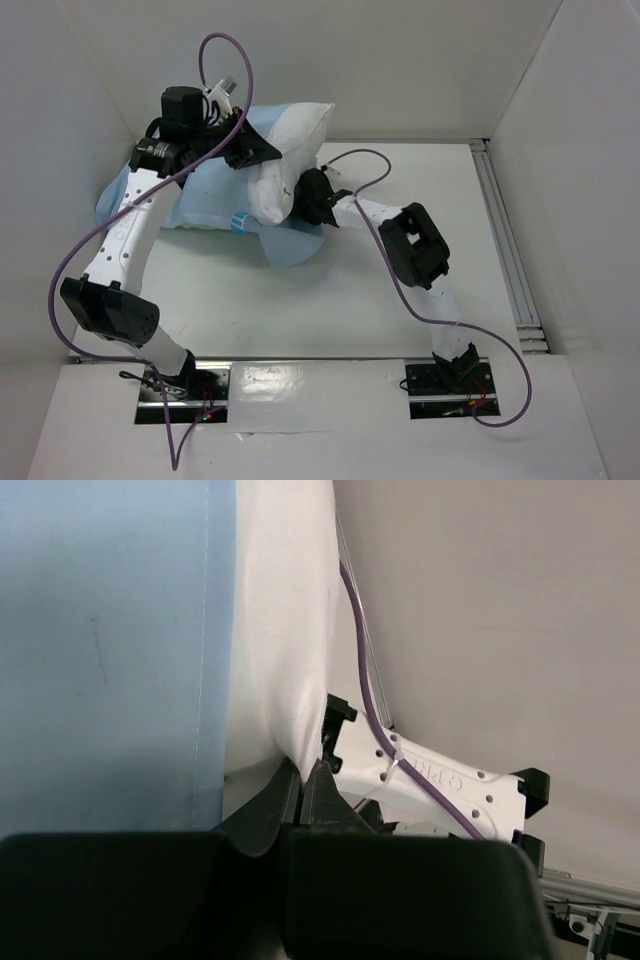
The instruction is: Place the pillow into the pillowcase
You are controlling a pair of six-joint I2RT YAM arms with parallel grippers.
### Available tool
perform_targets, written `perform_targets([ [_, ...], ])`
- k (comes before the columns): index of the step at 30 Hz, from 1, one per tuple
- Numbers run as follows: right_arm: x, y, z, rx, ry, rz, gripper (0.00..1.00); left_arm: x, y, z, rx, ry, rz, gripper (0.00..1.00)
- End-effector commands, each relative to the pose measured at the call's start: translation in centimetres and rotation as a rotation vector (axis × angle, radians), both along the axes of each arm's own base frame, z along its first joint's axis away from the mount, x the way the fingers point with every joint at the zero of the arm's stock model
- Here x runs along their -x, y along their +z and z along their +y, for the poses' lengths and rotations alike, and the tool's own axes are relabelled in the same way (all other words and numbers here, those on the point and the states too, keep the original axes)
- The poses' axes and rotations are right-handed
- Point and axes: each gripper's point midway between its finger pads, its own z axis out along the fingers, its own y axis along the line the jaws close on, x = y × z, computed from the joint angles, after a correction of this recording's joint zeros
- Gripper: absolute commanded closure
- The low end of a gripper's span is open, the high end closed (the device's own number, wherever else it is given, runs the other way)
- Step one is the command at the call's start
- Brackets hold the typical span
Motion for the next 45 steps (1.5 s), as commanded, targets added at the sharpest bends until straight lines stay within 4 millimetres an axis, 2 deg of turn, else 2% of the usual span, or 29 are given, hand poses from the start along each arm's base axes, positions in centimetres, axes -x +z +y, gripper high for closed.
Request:
perform_targets([
  [1,-2.0,1.2,-4.4,0.096,-0.176,-0.032,0.59,3.3,7.4,-0.6,0.131,-0.103,-0.195,1.00],
  [2,-2.1,1.4,-5.6,0.098,-0.194,-0.029,0.65,2.9,6.4,-0.2,0.126,-0.090,-0.172,1.00],
  [3,-1.4,1.7,-6.9,0.108,-0.211,-0.030,0.77,2.9,7.0,0.3,0.128,-0.079,-0.192,1.00],
  [4,-1.1,2.2,-7.2,0.107,-0.205,-0.040,0.82,3.1,6.6,0.3,0.127,-0.078,-0.184,1.00],
  [8,0.6,3.7,-10.7,0.147,-0.209,-0.057,0.87,2.5,5.3,0.9,0.131,-0.064,-0.166,1.00],
  [9,1.0,4.0,-11.2,0.160,-0.211,-0.063,0.87,2.5,4.3,0.7,0.138,-0.070,-0.134,1.00],
  [12,2.3,4.8,-13.6,0.165,-0.215,-0.058,0.87,2.2,3.0,1.0,0.149,-0.063,-0.108,1.00],
  [15,3.6,6.3,-13.5,0.107,-0.164,-0.076,0.87,2.0,2.3,1.2,0.155,-0.059,-0.088,1.00],
  [16,3.8,7.4,-13.3,0.088,-0.140,-0.107,0.87,2.1,2.1,1.1,0.159,-0.070,-0.088,1.00],
  [17,4.1,7.9,-12.7,0.070,-0.105,-0.107,0.84,2.1,2.1,1.1,0.159,-0.070,-0.088,1.00],
  [18,4.4,7.7,-12.6,0.072,-0.085,-0.095,0.69,2.1,1.8,1.0,0.161,-0.078,-0.086,1.00],
  [19,4.1,9.2,-12.2,0.054,-0.077,-0.111,0.58,2.1,1.8,1.0,0.169,-0.075,-0.075,1.00],
  [20,4.4,9.7,-12.3,0.053,-0.077,-0.112,0.49,2.2,1.7,0.9,0.173,-0.085,-0.077,1.00],
  [21,4.7,10.3,-11.8,0.045,-0.064,-0.124,0.47,2.1,2.0,0.8,0.180,-0.084,-0.085,1.00],
  [22,5.2,12.3,-10.6,0.008,-0.047,-0.167,0.47,2.1,1.7,0.8,0.183,-0.092,-0.083,1.00],
  [23,5.4,12.8,-10.6,0.009,-0.065,-0.186,0.47,2.2,1.8,0.7,0.188,-0.090,-0.076,1.00],
  [25,6.2,13.9,-9.3,-0.020,-0.054,-0.213,0.48,2.1,1.6,0.7,0.188,-0.090,-0.077,1.00],
  [26,6.2,14.5,-8.9,-0.034,-0.052,-0.239,0.60,2.2,1.6,0.7,0.197,-0.096,-0.068,1.00],
  [28,6.4,15.0,-7.3,-0.072,-0.026,-0.258,0.70,2.3,1.8,0.3,0.198,-0.106,-0.077,1.00],
  [29,6.4,14.9,-5.7,-0.102,0.014,-0.263,0.76,2.3,1.4,0.3,0.202,-0.103,-0.060,1.00],
  [31,6.0,14.4,-4.0,-0.133,0.047,-0.257,0.78,2.5,1.2,-0.1,0.208,-0.110,-0.051,1.00],
  [34,3.8,11.7,-1.2,-0.159,0.076,-0.233,0.78,2.4,1.6,-0.1,0.215,-0.110,-0.064,1.00],
  [36,3.0,10.5,0.0,-0.152,0.085,-0.221,0.78,2.4,1.6,-0.1,0.215,-0.110,-0.064,1.00],
  [38,2.1,9.2,0.7,-0.144,0.085,-0.209,0.66,2.4,2.0,-0.1,0.216,-0.111,-0.074,1.00],
  [39,0.8,8.2,1.0,-0.123,0.058,-0.214,0.56,2.6,2.4,-0.2,0.224,-0.118,-0.075,1.00],
  [41,-0.2,6.8,0.5,-0.075,0.016,-0.203,0.38,2.8,2.4,-0.5,0.224,-0.127,-0.074,1.00],
  [42,-0.7,5.3,0.3,-0.030,-0.007,-0.176,0.30,2.9,2.4,-0.5,0.227,-0.136,-0.073,1.00],
  [43,-1.4,4.7,-0.5,0.012,-0.050,-0.180,0.28,2.9,2.4,-0.5,0.227,-0.136,-0.073,1.00],
  [45,-1.9,2.7,-0.6,0.062,-0.072,-0.134,0.25,3.2,2.8,-0.3,0.234,-0.135,-0.074,1.00],
])
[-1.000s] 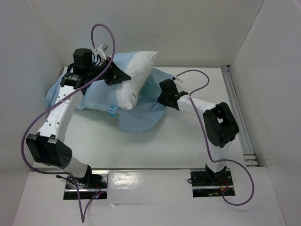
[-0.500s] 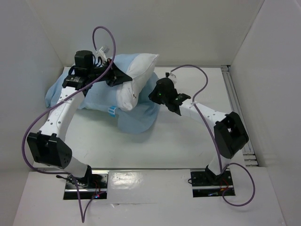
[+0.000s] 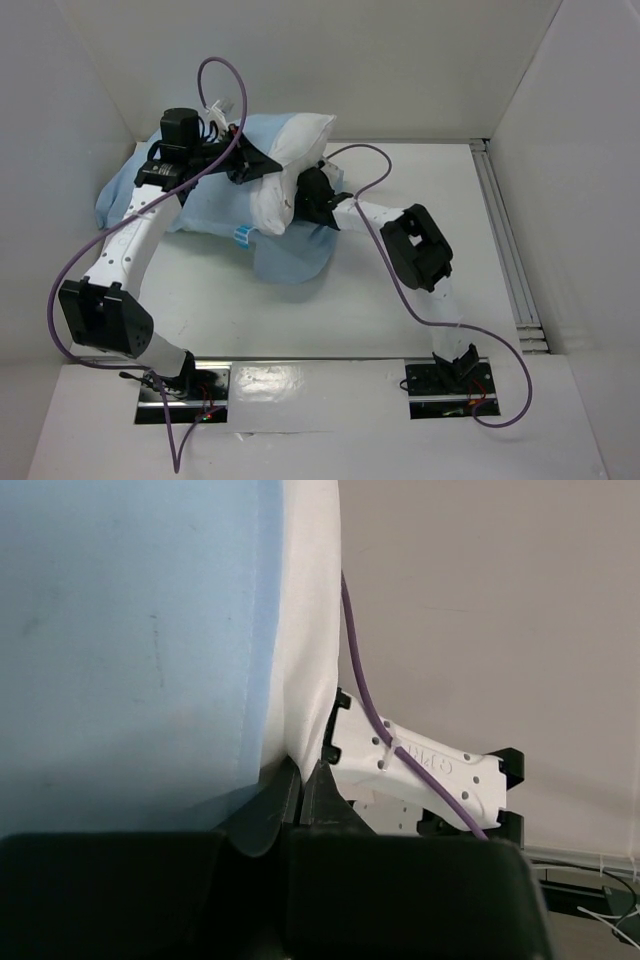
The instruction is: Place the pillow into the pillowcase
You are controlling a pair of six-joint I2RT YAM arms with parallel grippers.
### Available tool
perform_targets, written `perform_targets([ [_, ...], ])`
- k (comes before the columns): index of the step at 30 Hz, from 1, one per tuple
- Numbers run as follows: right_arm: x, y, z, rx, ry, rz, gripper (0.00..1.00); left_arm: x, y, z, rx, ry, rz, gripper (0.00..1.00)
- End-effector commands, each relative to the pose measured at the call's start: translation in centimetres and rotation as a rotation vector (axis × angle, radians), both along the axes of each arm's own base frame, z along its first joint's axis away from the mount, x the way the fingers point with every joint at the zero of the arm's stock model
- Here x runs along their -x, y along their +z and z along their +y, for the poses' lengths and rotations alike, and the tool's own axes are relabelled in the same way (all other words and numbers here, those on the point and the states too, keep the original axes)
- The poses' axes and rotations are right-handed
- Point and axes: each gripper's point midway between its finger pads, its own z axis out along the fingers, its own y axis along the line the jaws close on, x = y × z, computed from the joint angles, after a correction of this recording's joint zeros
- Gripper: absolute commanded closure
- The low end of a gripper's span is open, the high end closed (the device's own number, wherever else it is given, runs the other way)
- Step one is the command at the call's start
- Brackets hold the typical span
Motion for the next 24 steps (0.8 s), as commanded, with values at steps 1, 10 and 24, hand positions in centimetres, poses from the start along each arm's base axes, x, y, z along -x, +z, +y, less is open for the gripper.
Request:
perform_targets([
  [1,-2.3,0.6,-0.4,0.051,-0.097,-0.028,0.25,2.0,5.7,-0.2,0.072,-0.054,-0.161,1.00],
  [10,-3.6,-4.0,-3.1,0.102,-0.172,0.049,0.80,2.3,6.4,0.6,0.096,-0.057,-0.153,1.00],
  [24,-0.6,4.1,-7.3,-0.021,-0.121,-0.057,1.00,1.0,4.1,1.7,0.090,-0.002,-0.110,1.00],
])
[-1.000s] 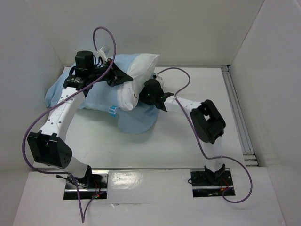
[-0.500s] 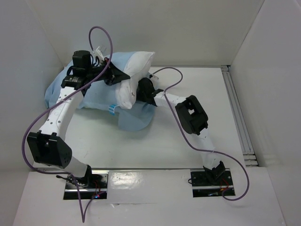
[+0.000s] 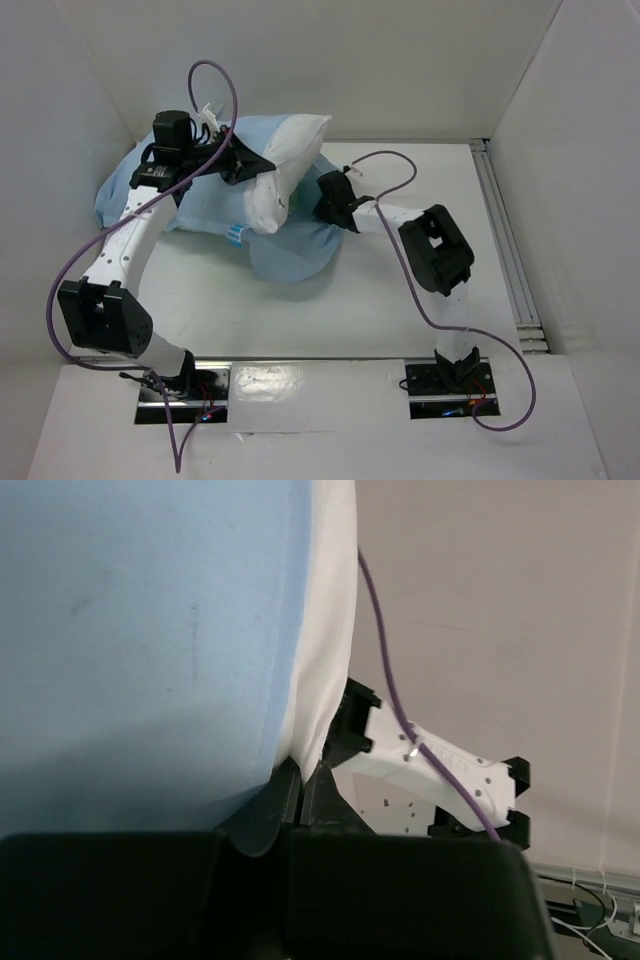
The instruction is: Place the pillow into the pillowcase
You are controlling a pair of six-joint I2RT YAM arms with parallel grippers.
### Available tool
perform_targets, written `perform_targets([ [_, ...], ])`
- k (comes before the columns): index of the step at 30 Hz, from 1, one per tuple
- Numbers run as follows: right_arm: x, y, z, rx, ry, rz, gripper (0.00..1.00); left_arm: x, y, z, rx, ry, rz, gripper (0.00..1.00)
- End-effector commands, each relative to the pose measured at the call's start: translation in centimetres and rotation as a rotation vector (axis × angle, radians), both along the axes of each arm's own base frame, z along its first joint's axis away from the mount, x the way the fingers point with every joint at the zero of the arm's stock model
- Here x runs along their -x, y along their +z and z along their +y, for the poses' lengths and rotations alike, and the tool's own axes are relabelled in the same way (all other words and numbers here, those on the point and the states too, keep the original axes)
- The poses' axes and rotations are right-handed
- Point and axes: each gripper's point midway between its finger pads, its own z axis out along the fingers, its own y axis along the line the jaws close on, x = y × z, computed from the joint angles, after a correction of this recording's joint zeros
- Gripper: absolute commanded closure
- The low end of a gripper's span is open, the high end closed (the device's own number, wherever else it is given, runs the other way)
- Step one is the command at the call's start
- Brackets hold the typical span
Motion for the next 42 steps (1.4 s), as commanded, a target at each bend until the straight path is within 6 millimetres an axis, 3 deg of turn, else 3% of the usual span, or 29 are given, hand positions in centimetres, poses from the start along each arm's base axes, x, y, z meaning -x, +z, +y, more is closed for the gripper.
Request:
perform_targets([
  [1,-0.1,6.5,-1.8,-0.048,0.035,-0.123,1.00,1.6,3.5,0.1,0.042,-0.037,-0.142,1.00],
  [2,0.3,8.9,-2.3,-0.087,0.047,-0.160,1.00,1.6,3.1,0.1,0.041,-0.036,-0.131,1.00],
  [3,0.9,10.1,-1.8,-0.120,0.079,-0.172,1.00,1.2,2.3,0.1,0.037,-0.026,-0.113,1.00],
  [5,1.2,11.7,-2.7,-0.139,0.110,-0.198,1.00,1.0,1.4,0.2,0.032,-0.017,-0.092,1.00],
  [6,1.9,13.7,-2.4,-0.163,0.147,-0.228,1.00,0.8,1.1,0.2,0.031,-0.017,-0.083,1.00],
  [9,2.6,15.9,-4.5,-0.172,0.143,-0.267,1.00,0.7,0.2,0.3,0.021,-0.009,-0.071,1.00],
  [12,2.9,16.7,-4.7,-0.168,0.153,-0.300,1.00,0.5,0.0,0.6,0.020,0.000,-0.072,1.00],
  [14,3.8,15.1,-2.4,-0.192,0.231,-0.263,1.00,0.4,0.5,0.5,0.033,-0.005,-0.088,1.00],
  [17,3.6,13.8,1.1,-0.226,0.304,-0.245,1.00,0.7,0.9,0.4,0.053,-0.010,-0.084,1.00],
  [19,3.2,11.8,3.8,-0.213,0.336,-0.212,0.99,0.8,1.7,0.3,0.065,-0.019,-0.105,1.00],
  [22,1.4,7.5,4.4,-0.125,0.294,-0.124,0.92,1.1,2.3,0.2,0.083,-0.024,-0.102,1.00],
  [25,0.3,3.7,4.3,-0.041,0.215,-0.057,0.56,1.0,2.3,0.2,0.081,-0.016,-0.102,1.00],
  [26,-0.1,2.8,4.0,-0.016,0.196,-0.043,0.35,0.8,2.1,0.3,0.076,-0.001,-0.094,1.00],
  [28,-0.8,0.3,3.4,0.064,0.128,0.017,0.30,0.9,0.8,0.4,0.073,0.001,-0.061,1.00],
  [30,-1.1,-1.0,3.3,0.107,0.096,0.042,0.27,0.9,-0.4,0.3,0.076,0.003,-0.032,1.00],
  [33,-1.0,-3.1,3.3,0.175,0.057,0.074,0.27,0.8,-1.2,0.6,0.089,0.008,-0.011,1.00],
  [36,-1.0,-5.1,2.6,0.229,0.038,0.110,0.35,0.9,-1.2,0.5,0.092,0.000,-0.010,1.00],
  [39,-0.3,-6.8,1.5,0.305,0.000,0.153,0.76,0.7,-0.8,0.8,0.093,0.008,-0.020,1.00],
  [41,0.3,-7.5,0.8,0.318,-0.013,0.165,0.96,0.5,-0.4,1.2,0.093,0.019,-0.029,1.00],
  [42,0.4,-7.5,0.7,0.315,-0.013,0.161,1.00,0.5,-0.4,1.2,0.093,0.019,-0.029,1.00],
])
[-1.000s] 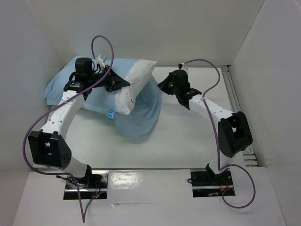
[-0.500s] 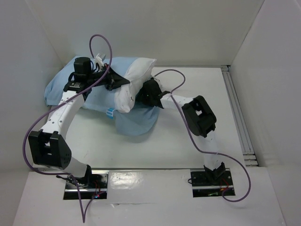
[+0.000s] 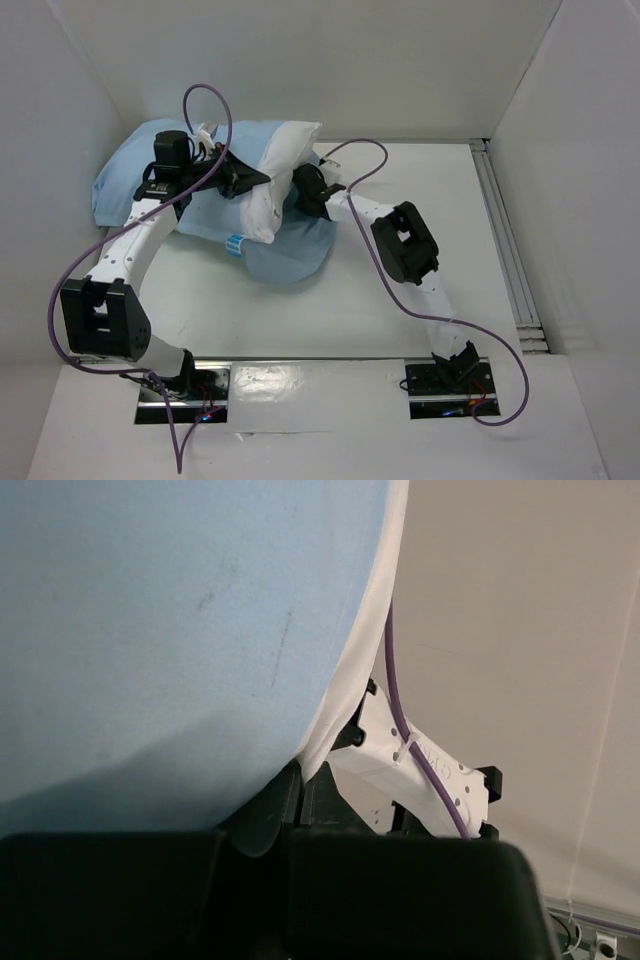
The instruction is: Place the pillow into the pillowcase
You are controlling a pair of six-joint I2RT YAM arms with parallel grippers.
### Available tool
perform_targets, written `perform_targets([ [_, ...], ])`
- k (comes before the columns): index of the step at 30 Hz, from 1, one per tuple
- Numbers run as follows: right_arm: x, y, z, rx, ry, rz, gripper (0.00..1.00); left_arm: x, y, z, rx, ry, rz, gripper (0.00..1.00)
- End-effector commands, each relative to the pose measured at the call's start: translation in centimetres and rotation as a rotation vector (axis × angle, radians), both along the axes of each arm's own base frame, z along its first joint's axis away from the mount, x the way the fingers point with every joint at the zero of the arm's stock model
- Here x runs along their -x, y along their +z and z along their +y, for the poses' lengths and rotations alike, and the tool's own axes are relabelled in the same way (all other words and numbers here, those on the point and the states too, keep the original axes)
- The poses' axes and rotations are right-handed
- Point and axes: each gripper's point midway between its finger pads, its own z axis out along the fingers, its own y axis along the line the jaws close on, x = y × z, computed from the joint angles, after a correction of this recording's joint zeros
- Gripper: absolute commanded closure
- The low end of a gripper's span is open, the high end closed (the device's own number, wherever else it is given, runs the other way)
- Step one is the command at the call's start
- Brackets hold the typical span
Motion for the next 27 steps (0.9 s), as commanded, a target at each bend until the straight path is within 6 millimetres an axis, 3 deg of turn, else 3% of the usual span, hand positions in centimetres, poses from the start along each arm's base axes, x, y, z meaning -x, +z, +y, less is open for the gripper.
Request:
perform_targets([
  [1,3.4,-5.1,-3.3,0.164,-0.045,0.124,1.00,0.9,4.2,-0.1,0.039,-0.045,-0.133,1.00],
  [4,3.3,-3.6,-3.8,0.161,-0.062,0.089,1.00,0.9,4.2,-0.2,0.039,-0.045,-0.133,1.00],
  [8,3.1,0.0,-4.1,0.119,-0.055,-0.011,1.00,1.0,3.7,0.2,0.038,-0.036,-0.122,1.00],
  [11,3.9,2.0,-2.0,0.055,0.084,-0.078,1.00,1.0,3.7,0.2,0.038,-0.036,-0.122,1.00],
  [12,4.2,3.3,-0.9,0.010,0.127,-0.127,0.89,1.0,3.7,0.2,0.038,-0.036,-0.122,1.00],
  [15,5.2,4.6,1.6,0.017,0.205,-0.198,0.51,1.0,3.9,0.2,0.043,-0.034,-0.124,1.00],
  [20,6.0,2.8,4.2,0.104,0.280,-0.243,0.32,1.2,4.2,0.2,0.044,-0.034,-0.133,1.00],
  [21,6.1,2.0,4.7,0.132,0.282,-0.224,0.32,1.3,4.3,0.1,0.046,-0.043,-0.133,1.00],
  [23,5.0,-1.1,3.5,0.280,0.222,-0.129,0.31,1.3,4.3,0.1,0.046,-0.043,-0.133,1.00],
  [25,5.2,-3.7,2.5,0.395,0.172,-0.054,0.35,1.3,4.6,0.1,0.047,-0.043,-0.142,1.00],
  [27,5.5,-4.4,2.0,0.411,0.154,-0.028,0.56,1.3,4.6,0.1,0.047,-0.043,-0.142,1.00],
])
